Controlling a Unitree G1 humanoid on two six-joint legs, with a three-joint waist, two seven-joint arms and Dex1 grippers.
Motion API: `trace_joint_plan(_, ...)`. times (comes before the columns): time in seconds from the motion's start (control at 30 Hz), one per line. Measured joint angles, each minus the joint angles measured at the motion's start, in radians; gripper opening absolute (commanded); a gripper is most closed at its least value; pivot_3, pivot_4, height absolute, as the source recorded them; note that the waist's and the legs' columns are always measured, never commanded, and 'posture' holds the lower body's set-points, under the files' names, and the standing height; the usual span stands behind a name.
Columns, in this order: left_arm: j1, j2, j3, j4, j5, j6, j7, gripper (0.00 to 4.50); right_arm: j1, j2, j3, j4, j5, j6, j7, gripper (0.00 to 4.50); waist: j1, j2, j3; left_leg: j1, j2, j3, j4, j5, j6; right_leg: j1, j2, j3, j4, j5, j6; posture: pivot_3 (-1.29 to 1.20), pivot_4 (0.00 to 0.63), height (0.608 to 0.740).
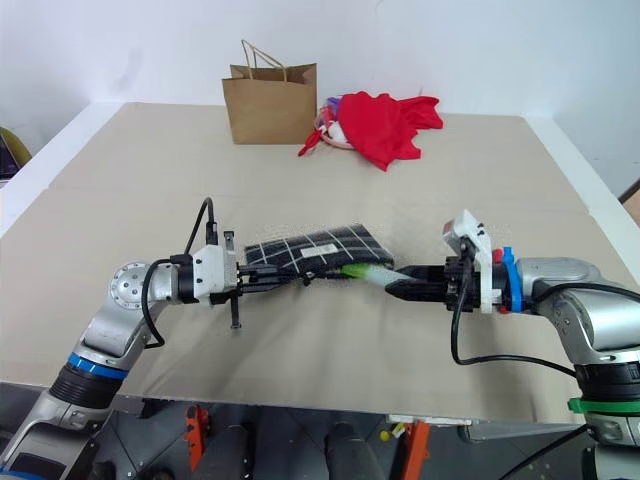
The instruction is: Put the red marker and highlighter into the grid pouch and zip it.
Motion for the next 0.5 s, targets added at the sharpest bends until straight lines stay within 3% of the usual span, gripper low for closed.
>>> trace_joint_plan(0.27,0.000,0.000,-0.001,0.000,0.000,0.000,-0.002,0.00,0.009,-0.007,-0.041,-0.007,0.026,0.035,-0.005,1.16,0.000,0.000,0.000,0.000,0.000,0.000,0.000,0.000,0.000,0.000,0.000,0.000,0.000,0.000,0.000,0.00,0.150,0.740)
trace_joint_plan(0.5,-0.001,-0.006,-0.005,0.000,0.000,0.000,-0.005,0.00,-0.017,0.021,0.002,-0.032,0.022,0.059,-0.032,1.16,-0.002,0.000,0.000,0.000,0.000,0.000,0.000,0.000,0.000,0.000,0.000,0.000,0.000,0.000,0.000,0.00,0.150,0.740)
